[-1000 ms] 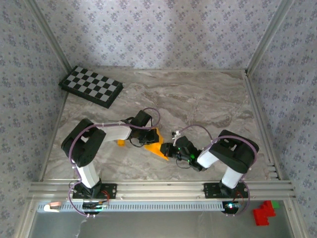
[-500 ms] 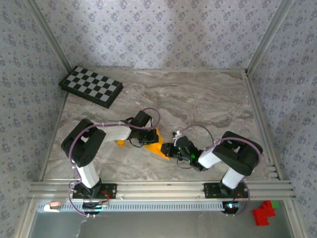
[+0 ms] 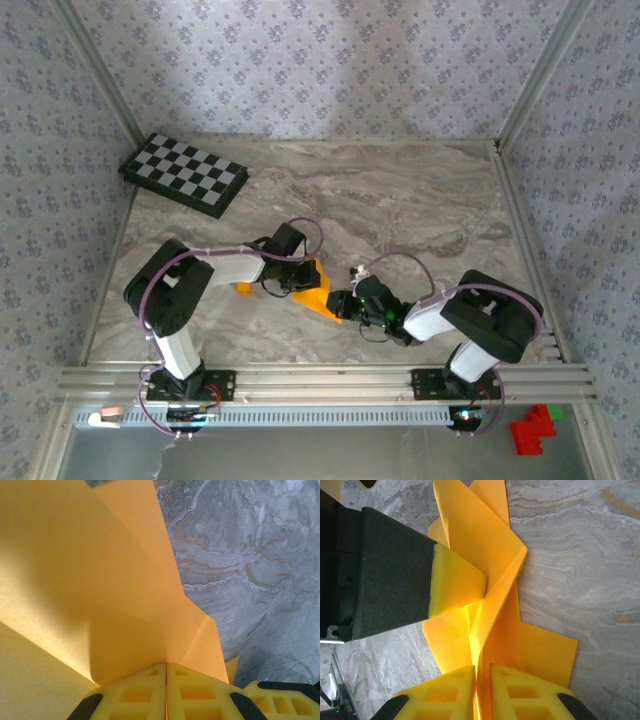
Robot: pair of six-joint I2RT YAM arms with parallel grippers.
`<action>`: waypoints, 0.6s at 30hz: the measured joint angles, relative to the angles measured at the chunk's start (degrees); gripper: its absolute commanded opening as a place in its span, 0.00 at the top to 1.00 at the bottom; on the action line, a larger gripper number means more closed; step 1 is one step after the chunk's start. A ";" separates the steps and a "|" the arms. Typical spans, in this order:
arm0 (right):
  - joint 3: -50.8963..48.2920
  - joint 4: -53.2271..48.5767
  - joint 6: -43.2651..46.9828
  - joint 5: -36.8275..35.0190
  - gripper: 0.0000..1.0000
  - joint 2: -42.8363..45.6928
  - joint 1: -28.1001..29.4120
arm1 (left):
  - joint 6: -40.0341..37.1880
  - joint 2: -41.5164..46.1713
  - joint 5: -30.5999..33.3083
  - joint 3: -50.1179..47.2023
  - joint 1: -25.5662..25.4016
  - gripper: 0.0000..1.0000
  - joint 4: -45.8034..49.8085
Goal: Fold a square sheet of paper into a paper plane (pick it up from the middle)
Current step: Perform the fourth fold on the wing at the bottom-center of the table.
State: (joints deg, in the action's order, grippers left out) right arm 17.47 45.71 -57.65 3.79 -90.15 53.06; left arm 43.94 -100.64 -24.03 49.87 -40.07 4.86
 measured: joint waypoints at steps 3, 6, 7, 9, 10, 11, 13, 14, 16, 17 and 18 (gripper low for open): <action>-0.33 -1.18 0.00 -0.42 0.84 0.94 0.24 | 0.00 0.00 -0.02 -0.07 0.00 0.92 -0.11; -0.63 -1.99 0.02 -0.59 0.83 1.77 0.35 | 0.00 0.00 -0.02 -0.09 0.00 0.92 -0.22; -0.63 -2.40 0.04 -0.59 0.83 2.01 0.35 | 0.00 0.00 -0.02 -0.09 0.00 0.92 -0.22; -0.61 -3.89 0.33 -0.59 0.82 2.89 0.42 | -0.02 0.00 -0.02 -0.09 0.00 0.92 -0.22; -0.61 -4.74 0.63 -0.59 0.81 3.43 0.52 | -0.02 0.00 -0.02 -0.09 0.00 0.92 -0.20; -0.50 -6.05 1.11 -0.63 0.81 4.13 0.72 | -0.02 0.00 -0.02 -0.09 0.00 0.92 -0.20; -0.17 -8.59 2.01 -0.98 0.80 5.44 1.20 | -0.02 0.00 -0.02 -0.09 0.00 0.92 -0.20; 0.04 -10.25 2.51 -1.22 0.80 6.34 1.53 | -0.02 0.00 -0.02 -0.09 0.00 0.92 -0.20; 0.59 -13.31 3.50 -1.81 0.79 7.98 2.21 | -0.02 0.00 -0.02 -0.09 0.00 0.92 -0.20; 0.94 -14.99 4.09 -2.19 0.78 8.87 2.56 | -0.02 0.00 -0.02 -0.09 0.00 0.92 -0.20; 1.29 -16.59 4.61 -2.67 0.77 9.70 2.93 | -0.02 0.00 -0.02 -0.09 0.00 0.92 -0.20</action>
State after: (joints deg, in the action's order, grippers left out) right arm 18.76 29.12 -53.04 1.13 -80.44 55.99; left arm 43.92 -100.64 -24.05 49.78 -40.07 4.67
